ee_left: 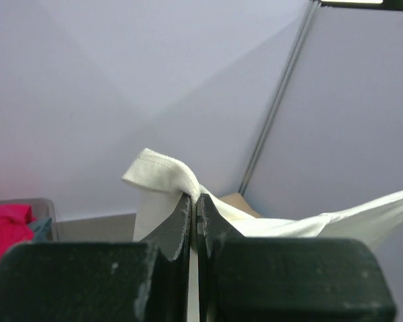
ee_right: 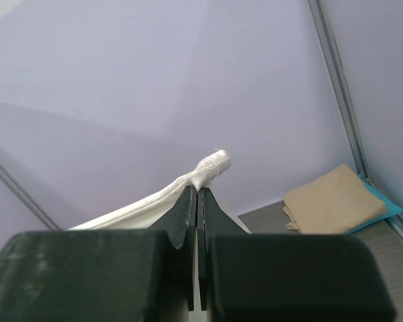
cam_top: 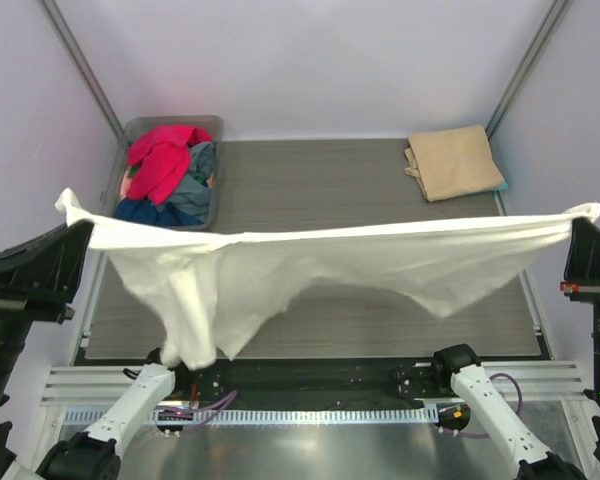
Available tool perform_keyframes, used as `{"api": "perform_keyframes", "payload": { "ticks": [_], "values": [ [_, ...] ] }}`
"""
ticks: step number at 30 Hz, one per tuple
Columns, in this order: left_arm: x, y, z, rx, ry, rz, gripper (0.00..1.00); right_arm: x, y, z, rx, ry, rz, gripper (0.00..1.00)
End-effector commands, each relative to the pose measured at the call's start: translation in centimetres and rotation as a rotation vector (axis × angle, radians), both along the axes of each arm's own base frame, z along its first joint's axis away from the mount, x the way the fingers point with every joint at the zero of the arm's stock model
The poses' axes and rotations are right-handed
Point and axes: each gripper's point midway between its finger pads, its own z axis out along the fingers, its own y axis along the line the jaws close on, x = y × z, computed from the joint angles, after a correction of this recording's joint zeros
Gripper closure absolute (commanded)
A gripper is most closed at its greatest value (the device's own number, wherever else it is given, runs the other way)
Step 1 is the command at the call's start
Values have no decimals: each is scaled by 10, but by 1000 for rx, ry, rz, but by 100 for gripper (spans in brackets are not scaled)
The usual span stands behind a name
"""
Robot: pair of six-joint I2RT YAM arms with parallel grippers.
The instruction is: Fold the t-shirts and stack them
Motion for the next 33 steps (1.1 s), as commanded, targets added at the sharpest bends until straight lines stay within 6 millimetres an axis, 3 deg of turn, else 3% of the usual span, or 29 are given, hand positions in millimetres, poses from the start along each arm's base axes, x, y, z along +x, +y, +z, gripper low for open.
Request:
{"api": "perform_keyframes", "payload": {
  "ticks": [1,3,6,10,11,13,14,15,16,17,19,20,21,22,23,24,25,26,27,29,30,31,32,33],
  "values": [
    [-2,7,24,-20,-110,40,100,-14,-26,2,39,-6,-123,99],
    [-1,5,27,-15,-110,31,100,-14,-31,3,31,5,-157,99],
    [26,-9,24,-5,-41,-12,100,5,-35,-1,-10,90,-215,99],
    [92,-30,1,33,113,-47,100,66,-32,-34,-88,290,-292,99],
    [126,-39,-15,53,189,-52,100,90,-27,-47,-111,354,-302,99],
    [167,-54,-42,92,278,-81,100,121,-25,-79,-145,466,-341,99],
    [205,-64,-67,116,362,-87,100,149,-20,-97,-176,532,-356,99],
    [226,-69,-81,132,398,-92,100,164,-17,-112,-204,580,-366,99],
    [252,-76,-105,150,468,-96,100,183,-16,-143,-237,662,-388,99],
    [293,-86,-146,179,580,-106,100,199,-15,-155,-243,684,-408,99],
    [340,-97,-191,207,689,-107,100,244,-14,-221,-274,847,-404,99],
    [362,-96,-209,212,735,-75,100,262,-17,-237,-256,862,-404,99],
    [406,-103,-279,226,896,-66,95,287,-27,-284,-256,979,-425,99],
    [423,-106,-306,222,964,-67,88,303,-31,-301,-214,1009,-414,96],
    [448,-114,-284,179,920,-108,64,319,-25,-324,-200,1069,-353,82],
    [467,-121,-365,186,1130,-138,57,334,-26,-363,-208,1178,-336,39],
    [479,-128,-372,147,1153,-160,52,351,-26,-354,-196,1170,-335,25],
    [489,-131,-345,120,1076,-168,43,352,-25,-359,-208,1211,-328,19],
    [491,-132,-358,108,1110,-166,35,358,-17,-360,-204,1209,-283,14],
    [489,-133,-357,78,1113,-155,25,359,-11,-353,-211,1182,-248,11],
    [488,-130,-395,74,1163,-131,21,358,-9,-350,-208,1169,-237,10],
    [477,-126,-363,58,1094,-122,19,350,-8,-345,-206,1157,-226,10],
    [472,-123,-366,56,1092,-110,18,347,-6,-341,-204,1138,-214,10],
    [462,-120,-381,66,1129,-95,18,343,-4,-339,-201,1130,-201,9]
  ]
}}
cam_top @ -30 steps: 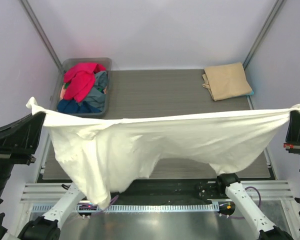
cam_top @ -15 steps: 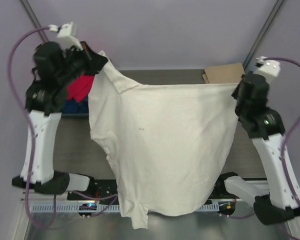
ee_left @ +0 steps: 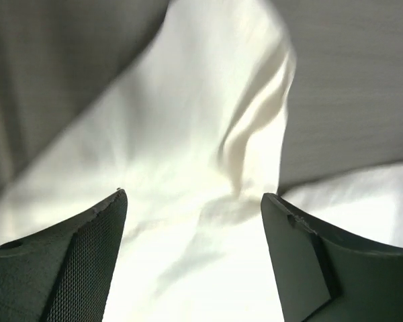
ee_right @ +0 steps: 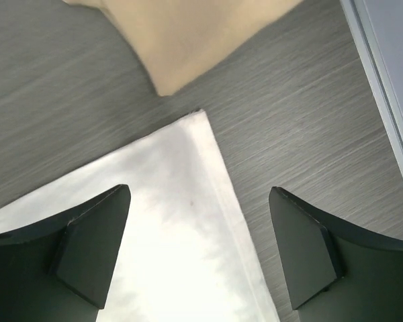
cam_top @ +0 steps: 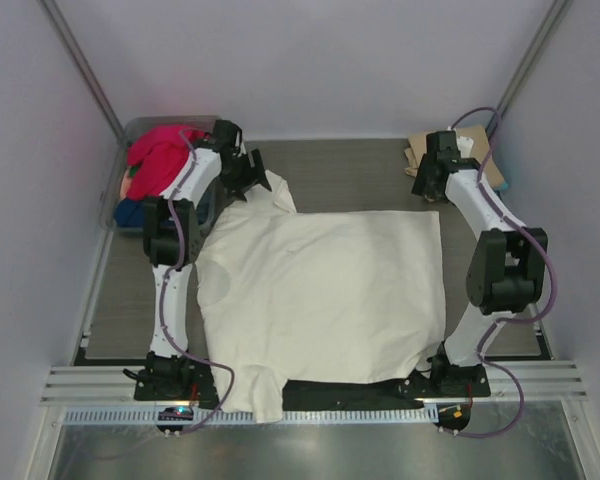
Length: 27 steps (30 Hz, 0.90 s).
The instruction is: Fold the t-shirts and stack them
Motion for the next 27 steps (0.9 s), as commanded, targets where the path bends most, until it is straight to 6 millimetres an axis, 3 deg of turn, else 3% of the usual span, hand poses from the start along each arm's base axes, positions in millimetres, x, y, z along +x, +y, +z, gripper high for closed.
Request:
{"api": "perform_keyframes", "payload": {
  "ticks": [1,2,3,4,6,7,8,9,10,12,14,15,17,18,20,21,23,24,25,27],
  "values": [
    [-10,0,160,-84,-352,30,19,-2,19,71,81,-219,64,9],
    [-18,-3,159,-75,-346,16,20,-6,25,81,106,-252,83,9],
    [-31,-3,140,-55,-296,8,21,-12,31,71,142,-237,105,9],
    [-40,-1,148,-30,-314,10,21,-15,47,69,208,-244,151,9],
    [-62,-11,137,9,-294,-22,22,-16,72,70,287,-270,229,9],
    [-78,-10,115,40,-246,-26,22,-20,80,60,301,-248,251,10],
    [-86,-15,120,54,-283,-29,23,-21,89,51,312,-225,271,9],
    [-92,-19,113,56,-276,-33,24,-23,101,43,317,-198,309,10],
    [-103,-19,91,67,-238,-40,24,-23,109,37,327,-179,332,10],
    [-101,-23,77,69,-232,-35,27,-22,126,20,356,-128,376,11],
    [-95,-26,64,74,-210,-31,31,-20,134,15,380,-119,383,12],
    [-91,-28,47,82,-175,-34,32,-21,138,12,382,-111,392,12],
    [-78,-33,44,81,-180,-27,34,-22,141,13,383,-116,398,12],
    [-73,-34,26,94,-150,-24,34,-25,141,10,384,-110,400,12],
    [-59,-38,26,91,-163,-15,36,-30,142,15,384,-120,409,12],
    [-55,-38,14,104,-148,-9,36,-34,142,12,384,-113,409,12],
    [-45,-38,10,111,-150,8,36,-40,149,20,414,-131,434,12],
    [-37,-40,15,108,-169,18,36,-43,151,20,424,-131,442,12],
    [-33,-40,4,118,-153,27,37,-44,152,23,427,-138,445,12],
    [-23,-43,5,104,-164,42,38,-45,155,32,432,-158,462,12]
  ]
}}
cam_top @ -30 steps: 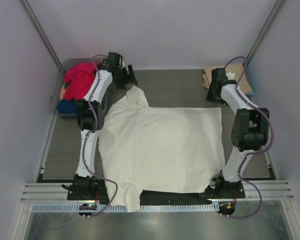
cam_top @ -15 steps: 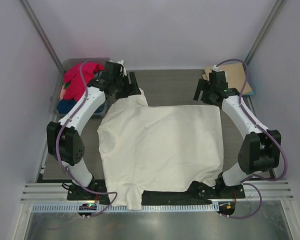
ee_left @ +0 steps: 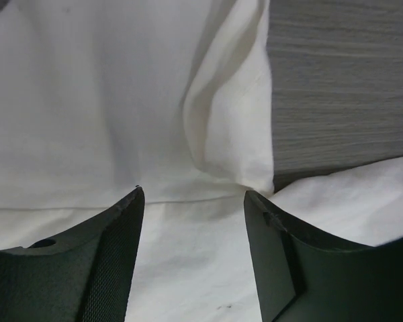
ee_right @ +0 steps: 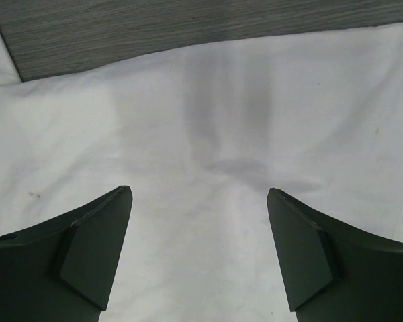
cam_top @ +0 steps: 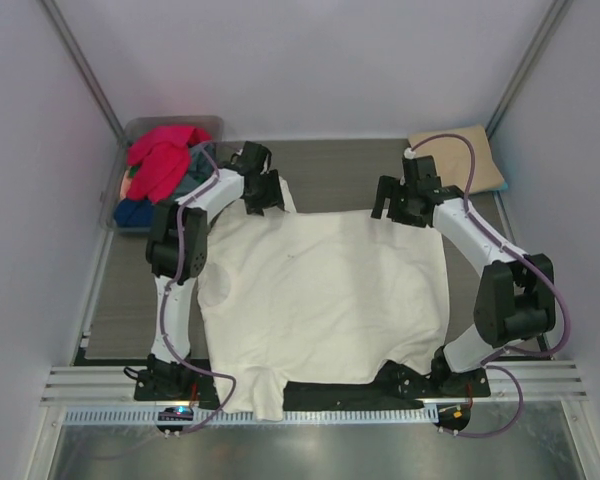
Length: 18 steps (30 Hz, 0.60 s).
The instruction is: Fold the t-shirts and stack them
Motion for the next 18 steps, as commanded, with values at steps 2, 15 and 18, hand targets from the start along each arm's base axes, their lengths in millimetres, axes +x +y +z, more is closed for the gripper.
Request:
{"api": "perform_keyframes", "payload": {
  "ticks": [2,15,18],
  "values": [
    [41,-7,28,-31,-119,63,40,3,12,39,55,-115,39,12],
    [46,-15,4,-53,-78,83,69,8,10,47,35,-139,49,12],
    [50,-20,12,-64,-104,80,82,7,10,46,34,-136,50,12]
  ]
}}
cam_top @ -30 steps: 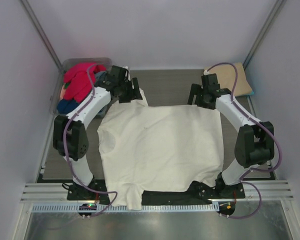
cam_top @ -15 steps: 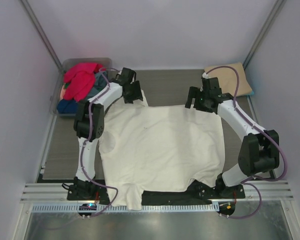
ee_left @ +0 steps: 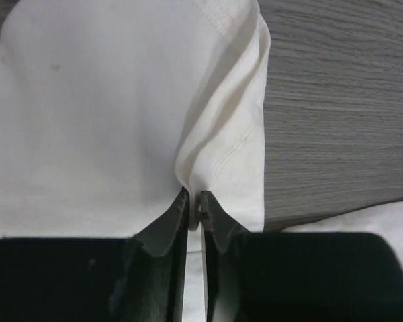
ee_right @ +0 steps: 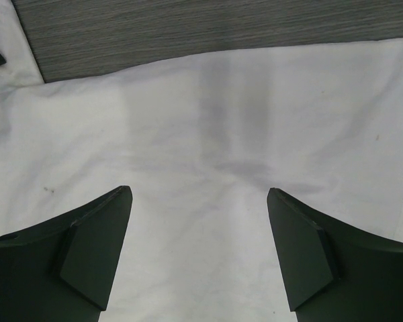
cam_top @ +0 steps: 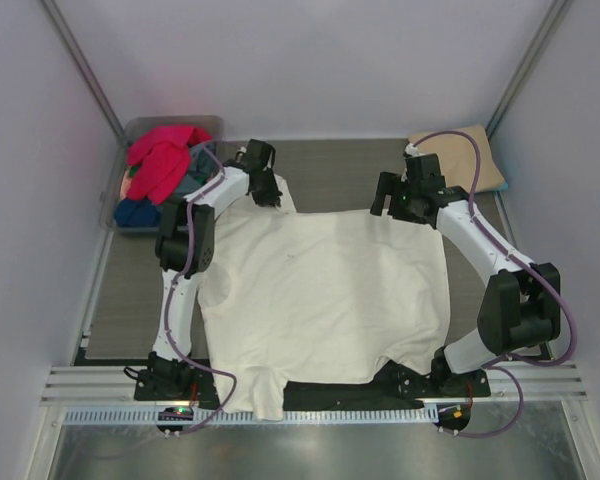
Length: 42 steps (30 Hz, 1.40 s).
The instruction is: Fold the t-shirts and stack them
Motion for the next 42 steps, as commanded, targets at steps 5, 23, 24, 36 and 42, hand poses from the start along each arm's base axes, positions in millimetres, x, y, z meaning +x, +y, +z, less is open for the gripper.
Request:
{"api": "perform_keyframes", "payload": {
  "ticks": [5,23,24,36,42],
  "values": [
    [21,-31,39,-48,-117,-23,100,6,3,20,5,-67,20,12],
    [-59,-45,82,65,-115,-190,43,-5,-16,-32,-58,60,-99,9],
    [-63,-32,79,96,-110,-170,43,-6,-15,-39,-60,80,-95,9],
    [-95,39,3,225,67,-95,51,16,-30,-123,-130,279,-146,8],
    [-60,36,-21,203,90,-91,53,39,-45,-146,-129,318,-184,8]
  ]
}}
